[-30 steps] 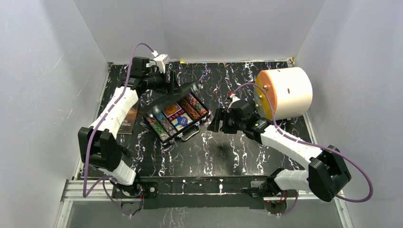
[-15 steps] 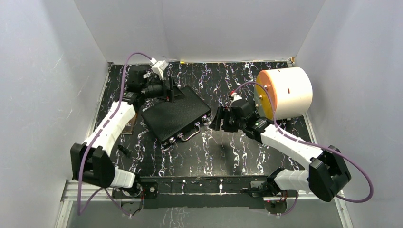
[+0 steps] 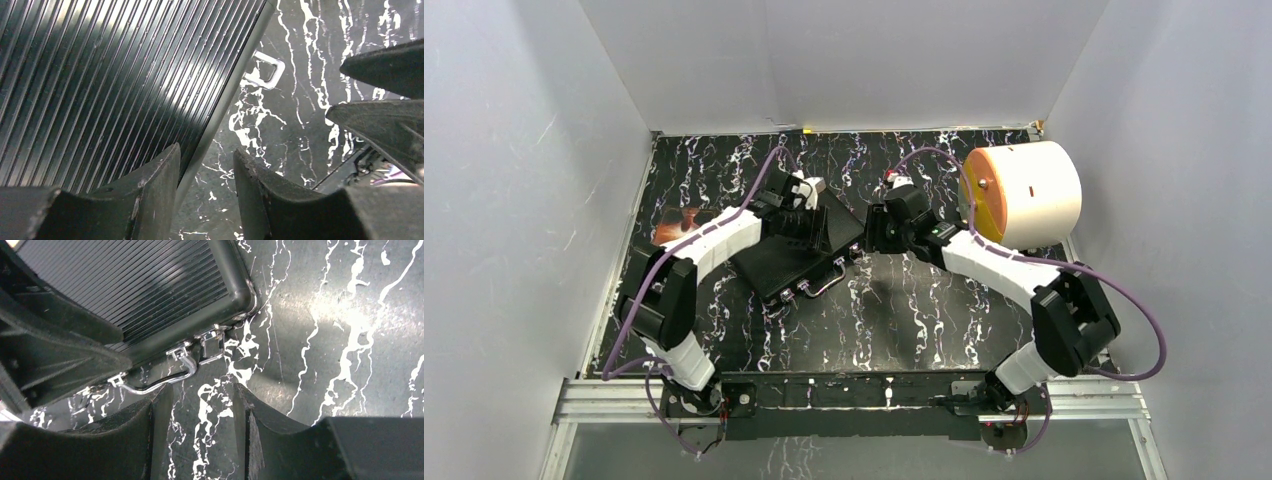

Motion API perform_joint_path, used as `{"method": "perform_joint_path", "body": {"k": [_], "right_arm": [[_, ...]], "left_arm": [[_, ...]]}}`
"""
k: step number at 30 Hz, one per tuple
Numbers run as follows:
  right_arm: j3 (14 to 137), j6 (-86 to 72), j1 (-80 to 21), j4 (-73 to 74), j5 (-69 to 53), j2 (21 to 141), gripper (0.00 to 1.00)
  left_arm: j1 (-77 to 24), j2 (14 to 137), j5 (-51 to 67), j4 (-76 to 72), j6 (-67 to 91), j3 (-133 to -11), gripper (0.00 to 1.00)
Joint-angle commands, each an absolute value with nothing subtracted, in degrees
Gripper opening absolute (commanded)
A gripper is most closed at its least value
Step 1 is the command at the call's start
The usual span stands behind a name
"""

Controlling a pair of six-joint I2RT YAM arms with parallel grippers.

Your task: Pack up texas hold em set

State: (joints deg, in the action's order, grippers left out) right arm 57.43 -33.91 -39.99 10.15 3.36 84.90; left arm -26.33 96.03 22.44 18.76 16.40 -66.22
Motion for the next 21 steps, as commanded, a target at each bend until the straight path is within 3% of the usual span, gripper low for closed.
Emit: {"method": "perform_joint_path", "body": {"k": [1,4,12,21], "right_arm": [[61.70,-30.39,-40.03,9.31,4.16,88.89,0.55],[63.55,-29.82,-40.08,10.03,3.79,91.82,0.53],[65.05,-30.25,-40.08,9.31,6.07,95.28,0.44],[66.17,-32.69,-40.08,12.73,4.68,97.88,0.34]], "left_arm": [[-28.11,97.43,15.19,24.93,13.71,-67.79,0.43],[-28.77,98.57,11.96,26.80,13.09,-67.76,0.41],[-29.91,101.90,8.65,32.03,10.52,-70.61,0.26],[-30.71,101.28,8.38,31.44,12.20,-68.09,0.23]]}}
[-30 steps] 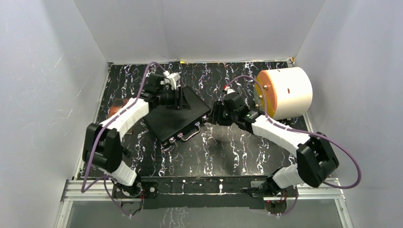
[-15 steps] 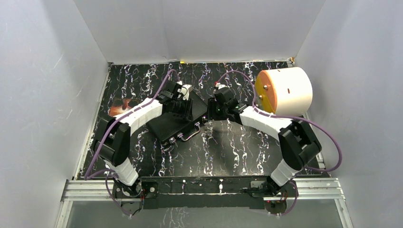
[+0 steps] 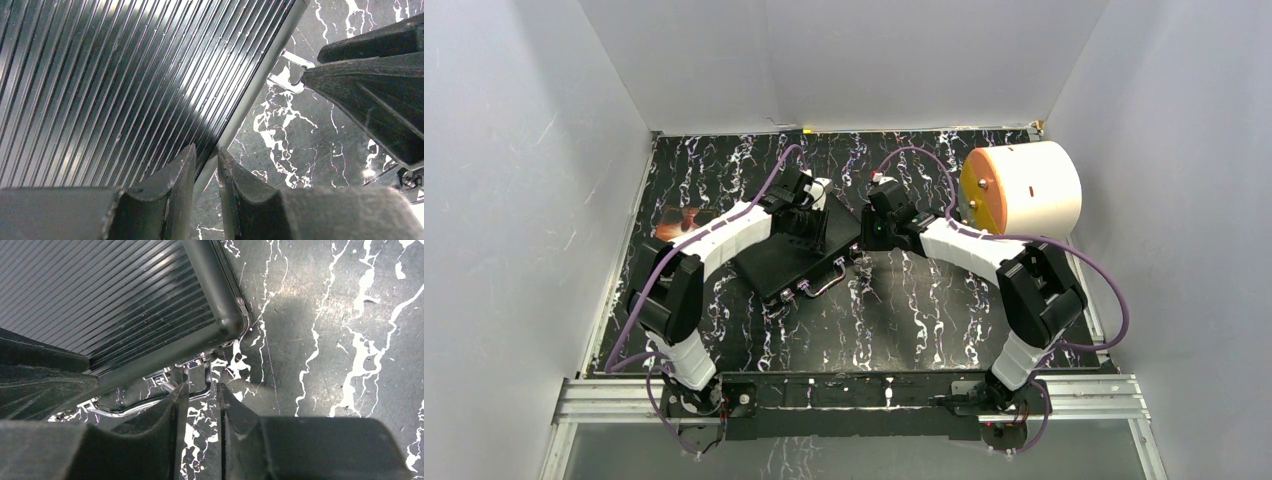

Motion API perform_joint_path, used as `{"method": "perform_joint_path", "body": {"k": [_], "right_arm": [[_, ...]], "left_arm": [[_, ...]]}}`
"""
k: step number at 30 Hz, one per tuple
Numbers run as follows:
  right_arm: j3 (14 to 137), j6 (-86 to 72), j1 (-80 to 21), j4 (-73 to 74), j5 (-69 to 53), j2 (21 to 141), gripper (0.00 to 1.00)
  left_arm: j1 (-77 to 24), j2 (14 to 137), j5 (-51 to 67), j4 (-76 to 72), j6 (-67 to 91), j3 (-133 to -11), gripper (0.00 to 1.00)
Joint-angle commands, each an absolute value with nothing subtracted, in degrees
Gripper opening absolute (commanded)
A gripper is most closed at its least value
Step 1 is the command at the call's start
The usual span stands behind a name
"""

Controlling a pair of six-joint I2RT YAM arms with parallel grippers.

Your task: Pack up texas hold em set

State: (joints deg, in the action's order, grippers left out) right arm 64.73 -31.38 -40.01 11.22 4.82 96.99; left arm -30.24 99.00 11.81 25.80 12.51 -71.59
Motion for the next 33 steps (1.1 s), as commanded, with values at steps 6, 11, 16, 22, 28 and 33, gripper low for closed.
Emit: {"method": "perform_joint_path", "body": {"k": [6,11,16,22,28,33], "right_arm": [[65.29,-33.44,-40.07,14.05,3.97,99.40,0.28],[64.08,-34.10,-40.08,12.71,3.55,102.15,0.26],[64.95,-32.71,-40.08,10.61,6.31,104.93,0.26],[63.83,-30.65,-40.07,4.41,7.79,104.79,0.32],[62.09,-27.46,-40.08,-2.48,6.83,104.30,0.45],[58.78,-26.59,-40.08,-4.90,7.67,101.08,0.48]], "left_arm": [[-30.76,101.36,8.88,31.17,12.63,-68.12,0.22],[-30.68,101.42,9.36,30.28,13.18,-67.85,0.21],[-30.76,102.01,10.55,29.67,13.35,-67.86,0.20],[-30.76,101.17,11.79,28.89,13.51,-68.06,0.20],[-30.75,100.20,13.68,27.18,14.38,-67.92,0.20],[-30.74,99.06,13.53,26.07,15.11,-67.86,0.20]]}}
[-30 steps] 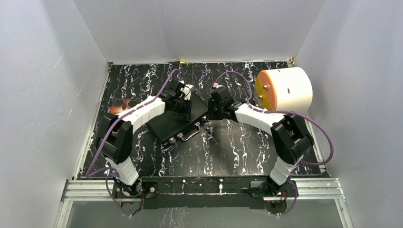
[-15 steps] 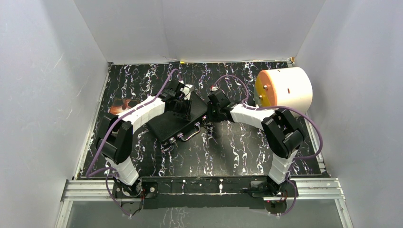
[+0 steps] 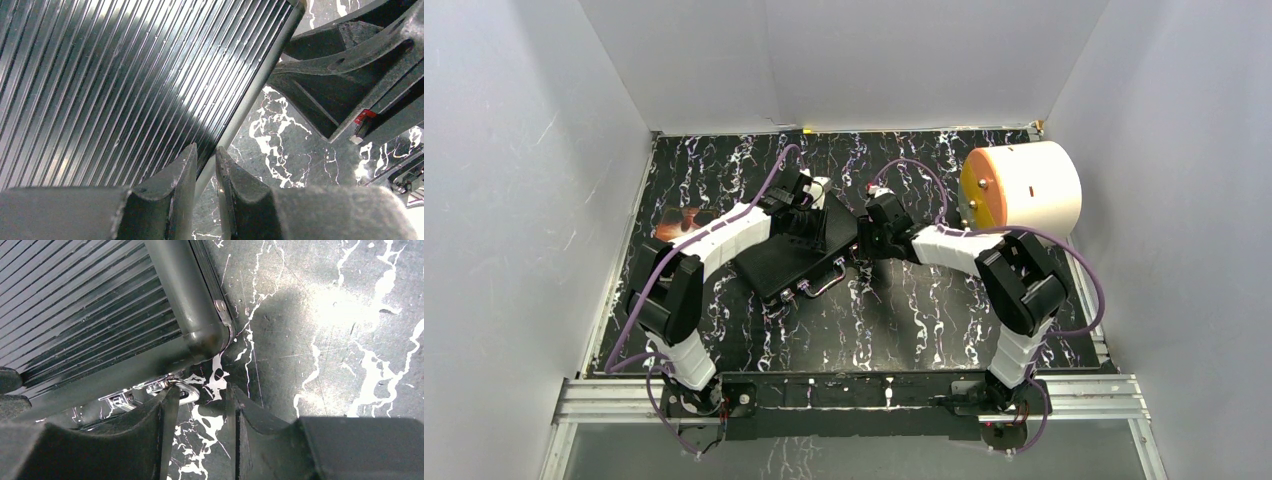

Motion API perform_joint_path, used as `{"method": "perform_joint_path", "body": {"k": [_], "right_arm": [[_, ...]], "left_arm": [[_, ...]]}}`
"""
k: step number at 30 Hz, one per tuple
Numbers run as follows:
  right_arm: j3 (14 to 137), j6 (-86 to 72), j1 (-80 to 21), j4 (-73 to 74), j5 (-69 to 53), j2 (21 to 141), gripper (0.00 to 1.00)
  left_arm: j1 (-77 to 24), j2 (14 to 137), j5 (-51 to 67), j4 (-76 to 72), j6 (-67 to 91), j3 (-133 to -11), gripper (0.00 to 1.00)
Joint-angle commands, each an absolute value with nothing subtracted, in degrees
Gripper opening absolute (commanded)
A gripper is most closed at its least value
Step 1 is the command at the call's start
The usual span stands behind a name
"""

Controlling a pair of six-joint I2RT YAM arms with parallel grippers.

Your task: Pack up texas hold em set

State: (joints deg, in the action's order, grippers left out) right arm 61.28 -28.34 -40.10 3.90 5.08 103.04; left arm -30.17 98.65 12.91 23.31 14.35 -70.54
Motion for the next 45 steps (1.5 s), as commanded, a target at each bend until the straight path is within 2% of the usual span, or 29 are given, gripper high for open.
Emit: {"method": "perform_joint_path", "body": {"k": [1,9,17,22,26,29,32,34,40,45], "right_arm": [[57.90,-26.22,-40.08,-5.11,8.00,100.32,0.48],[51.47,-24.58,-40.07,-12.86,3.98,93.07,0.51],[52.45,-24.61,-40.28,-10.27,1.41,93.33,0.45],[52.82,-25.27,-40.54,-5.64,-1.15,89.73,0.46],[52.79,-25.98,-41.32,-3.05,-4.40,87.72,0.47],[53.80,-26.34,-43.19,-1.51,-5.70,87.83,0.48],[55.84,-26.74,-45.83,-0.58,-6.70,88.91,0.49],[57.47,-27.06,-47.72,-0.33,-7.37,90.16,0.50],[64.38,-27.74,-52.29,0.61,-10.37,94.57,0.49],[70.01,-28.26,-54.87,2.37,-14.25,100.23,0.49]], "left_arm": [[-30.64,98.60,13.52,25.77,15.13,-67.73,0.20],[-30.62,98.39,14.39,24.79,15.42,-67.43,0.20],[-30.67,94.94,11.14,25.47,15.79,-66.53,0.19],[-29.93,88.15,-0.38,28.04,17.51,-66.88,0.34],[-29.36,81.97,-6.88,28.28,20.99,-64.57,0.57],[-29.20,77.93,-11.80,29.98,25.79,-61.02,0.68],[-28.89,73.55,-16.19,33.12,31.25,-57.20,0.74],[-28.60,71.53,-17.28,34.12,33.83,-54.80,0.74],[-27.44,67.54,-19.59,37.21,34.08,-52.40,0.60],[-26.95,67.10,-17.83,37.70,35.40,-50.13,0.57]]}}
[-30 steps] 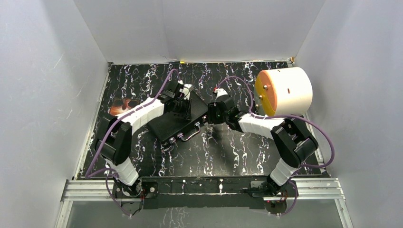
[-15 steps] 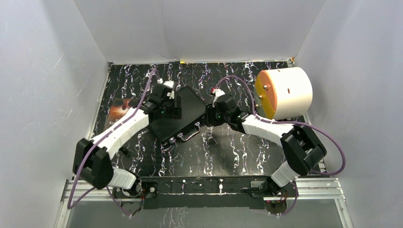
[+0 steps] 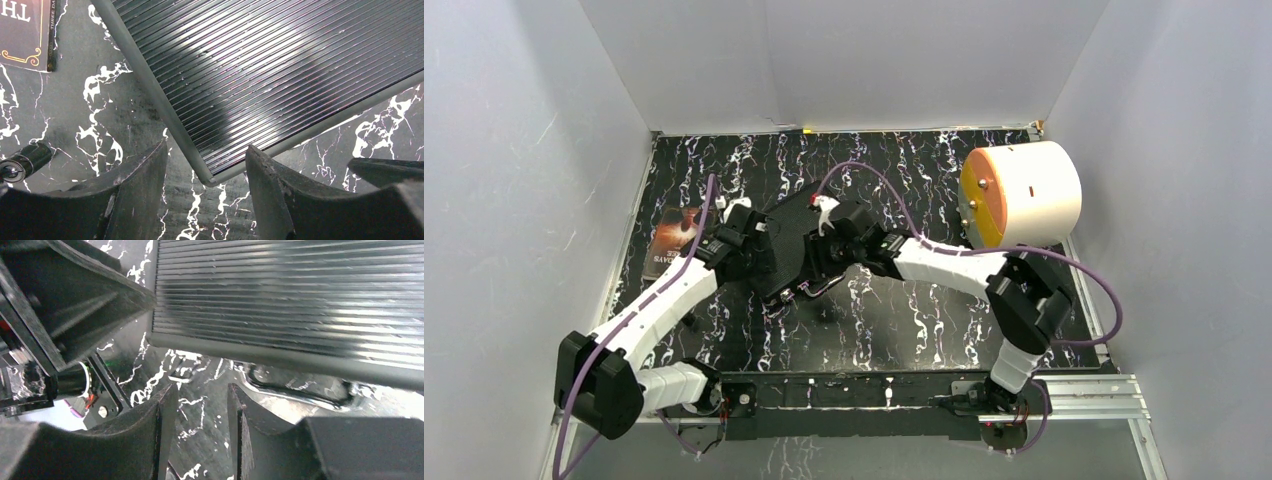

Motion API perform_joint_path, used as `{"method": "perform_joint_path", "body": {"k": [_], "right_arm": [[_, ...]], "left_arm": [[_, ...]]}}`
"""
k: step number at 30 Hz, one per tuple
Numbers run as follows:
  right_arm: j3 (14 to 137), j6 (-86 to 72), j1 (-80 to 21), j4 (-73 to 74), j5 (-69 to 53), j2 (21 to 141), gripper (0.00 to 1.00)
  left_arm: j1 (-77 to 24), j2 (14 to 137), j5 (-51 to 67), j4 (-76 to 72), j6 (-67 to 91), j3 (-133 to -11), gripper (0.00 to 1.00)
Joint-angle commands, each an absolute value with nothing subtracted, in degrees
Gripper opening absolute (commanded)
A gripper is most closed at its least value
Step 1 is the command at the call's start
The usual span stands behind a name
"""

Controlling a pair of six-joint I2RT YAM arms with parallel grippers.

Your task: Pack up texas hold em set

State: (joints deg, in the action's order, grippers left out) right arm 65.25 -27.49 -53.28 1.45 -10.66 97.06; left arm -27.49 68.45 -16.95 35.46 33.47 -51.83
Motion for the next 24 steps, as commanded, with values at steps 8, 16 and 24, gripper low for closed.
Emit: {"method": "perform_joint_path", "body": {"k": [8,16,24], "right_arm": [[72.50,-28.92,-56.49,4.57,-16.05,104.83,0.48],[72.97,-29.07,-56.84,4.95,-17.05,106.88,0.46],[72.95,-28.50,-56.87,3.23,-17.12,105.39,0.48]], "left_arm": [[-26.67,70.15,-15.62,37.16,36.87,-47.63,0.50],[-26.72,70.56,-14.63,36.05,37.01,-46.11,0.40],[-26.63,70.88,-14.30,36.04,36.30,-46.11,0.37]]}}
